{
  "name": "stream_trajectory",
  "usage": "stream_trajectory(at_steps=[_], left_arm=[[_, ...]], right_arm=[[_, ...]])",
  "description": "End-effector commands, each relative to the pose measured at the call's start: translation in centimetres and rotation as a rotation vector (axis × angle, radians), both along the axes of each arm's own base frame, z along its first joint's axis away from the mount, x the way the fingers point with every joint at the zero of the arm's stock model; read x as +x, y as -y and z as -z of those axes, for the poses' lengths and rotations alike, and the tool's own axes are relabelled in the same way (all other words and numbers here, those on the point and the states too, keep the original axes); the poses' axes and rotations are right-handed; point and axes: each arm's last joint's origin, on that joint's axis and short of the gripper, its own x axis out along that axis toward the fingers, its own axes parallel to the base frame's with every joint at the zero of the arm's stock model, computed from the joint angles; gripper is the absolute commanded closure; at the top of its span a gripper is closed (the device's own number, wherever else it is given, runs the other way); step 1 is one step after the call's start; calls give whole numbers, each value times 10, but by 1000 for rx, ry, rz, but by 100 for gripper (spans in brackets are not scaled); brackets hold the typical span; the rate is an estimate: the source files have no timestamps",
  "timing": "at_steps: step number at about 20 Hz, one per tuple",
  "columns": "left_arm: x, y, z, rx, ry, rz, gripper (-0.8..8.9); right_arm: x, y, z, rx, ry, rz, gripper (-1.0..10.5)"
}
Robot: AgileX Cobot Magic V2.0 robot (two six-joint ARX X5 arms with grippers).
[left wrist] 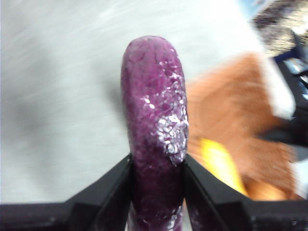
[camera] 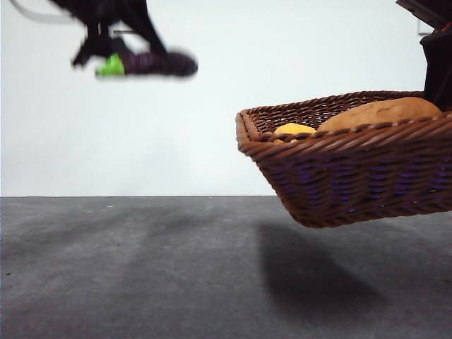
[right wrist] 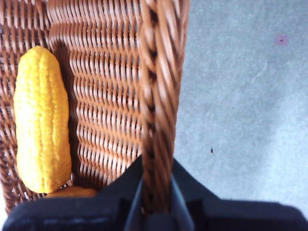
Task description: Help me put the vegetables on the table into the basket
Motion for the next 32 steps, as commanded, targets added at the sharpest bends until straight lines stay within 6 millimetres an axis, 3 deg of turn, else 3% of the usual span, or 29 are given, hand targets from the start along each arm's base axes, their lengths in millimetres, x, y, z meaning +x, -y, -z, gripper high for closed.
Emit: stream_trajectory(at_steps=[1,3,7,11,15,16,18,19,20,25,28,29,31,32], left_arm=[[-26,20,-17,-10,40,89,821],[-46,51,-22,-2,55,184,821],[-70,118,1,121,13,282,816],[-58,163,38,113,-75,258,816],[-44,177,41,-4,-93,158,811],[-44,177,41,-9,-105,146,757],[-46,179,41,-11,-112,150,378],[-48,181,41,-11,-112,159,235],[-50,184,41,-9,-110,165,216],[-53,181,37,-8,-94,187,216],[-66,162,10,21,28,210,225],[-75,152,-2,52,76,203,315],[-99,125,-27,145,168,194,747],[-112,111,-38,190,201,177,816]], right_arm=[[1,-1,-4,24,7,11,963],[1,-1,-4,29,1,22,963],[1,-1,-4,34,-3,19,963],[0,-1,-4,39,-9,12,963],[-2,-1,-3,32,-21,-1,963],[-2,-1,-3,33,-20,-1,963],[-2,-3,-3,32,-18,-8,963],[-2,-4,-3,31,-17,-15,963],[-2,-4,-3,30,-15,-20,963],[-3,-4,-3,26,-13,-28,963],[-2,-4,-3,10,-3,-35,963],[-1,-3,-2,-14,0,-25,963],[1,-2,1,-43,-2,-14,963],[4,-3,2,-43,-1,-14,963]])
